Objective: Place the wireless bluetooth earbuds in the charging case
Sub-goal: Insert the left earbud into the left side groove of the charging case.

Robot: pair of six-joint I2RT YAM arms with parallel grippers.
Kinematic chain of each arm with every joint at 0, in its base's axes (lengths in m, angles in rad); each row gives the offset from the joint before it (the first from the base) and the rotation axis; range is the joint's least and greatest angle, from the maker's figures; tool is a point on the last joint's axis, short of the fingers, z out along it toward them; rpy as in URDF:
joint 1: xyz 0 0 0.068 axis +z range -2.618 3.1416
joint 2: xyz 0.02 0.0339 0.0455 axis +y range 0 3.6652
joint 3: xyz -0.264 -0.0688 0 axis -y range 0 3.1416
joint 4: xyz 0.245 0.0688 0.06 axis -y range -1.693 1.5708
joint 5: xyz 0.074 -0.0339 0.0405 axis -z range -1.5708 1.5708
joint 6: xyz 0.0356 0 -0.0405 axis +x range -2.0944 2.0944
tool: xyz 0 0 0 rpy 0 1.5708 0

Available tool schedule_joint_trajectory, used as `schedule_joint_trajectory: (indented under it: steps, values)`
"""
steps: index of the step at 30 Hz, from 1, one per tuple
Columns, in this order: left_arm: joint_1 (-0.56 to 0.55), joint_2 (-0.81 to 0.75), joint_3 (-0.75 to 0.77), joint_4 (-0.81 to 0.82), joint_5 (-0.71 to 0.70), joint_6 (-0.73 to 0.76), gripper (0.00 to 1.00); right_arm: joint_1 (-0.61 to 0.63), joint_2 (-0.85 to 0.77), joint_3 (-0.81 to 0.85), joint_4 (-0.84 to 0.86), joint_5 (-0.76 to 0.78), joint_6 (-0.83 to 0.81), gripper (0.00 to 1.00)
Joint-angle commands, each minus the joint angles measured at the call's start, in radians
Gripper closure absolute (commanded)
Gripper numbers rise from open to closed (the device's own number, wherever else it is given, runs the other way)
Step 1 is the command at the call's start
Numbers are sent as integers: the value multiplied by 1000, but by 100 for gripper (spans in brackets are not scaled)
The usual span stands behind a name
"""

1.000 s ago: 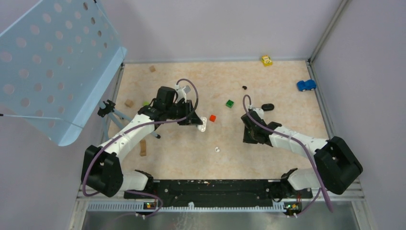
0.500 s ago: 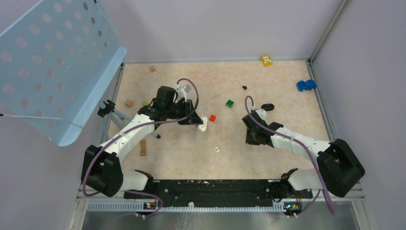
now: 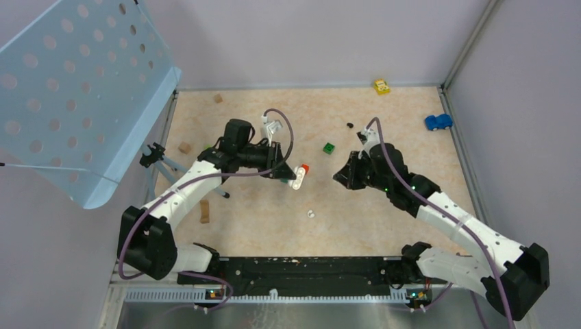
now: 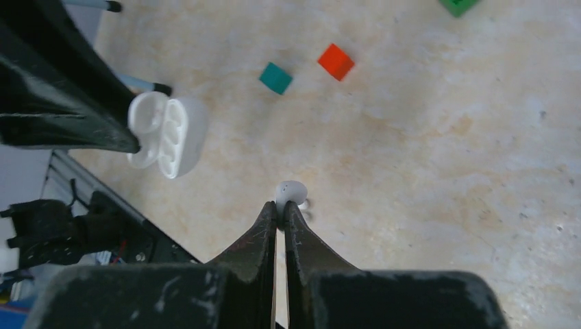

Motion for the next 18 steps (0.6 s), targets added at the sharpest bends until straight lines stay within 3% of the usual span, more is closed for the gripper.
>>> schedule_joint_trajectory:
  steps: [1, 6, 13, 18]
  values:
    - [4, -3, 61, 46, 60, 50, 85, 8, -46, 47, 121, -179, -13, 100]
    - [3, -58, 23, 189, 37, -93, 85, 10, -25, 97, 149, -241, 83, 100]
    - [3, -132, -81, 367, -98, -346, 87, 36, 13, 115, 216, -175, 236, 100]
    - [2, -143, -66, 292, -169, -365, 87, 82, 53, 134, 269, -106, 276, 100]
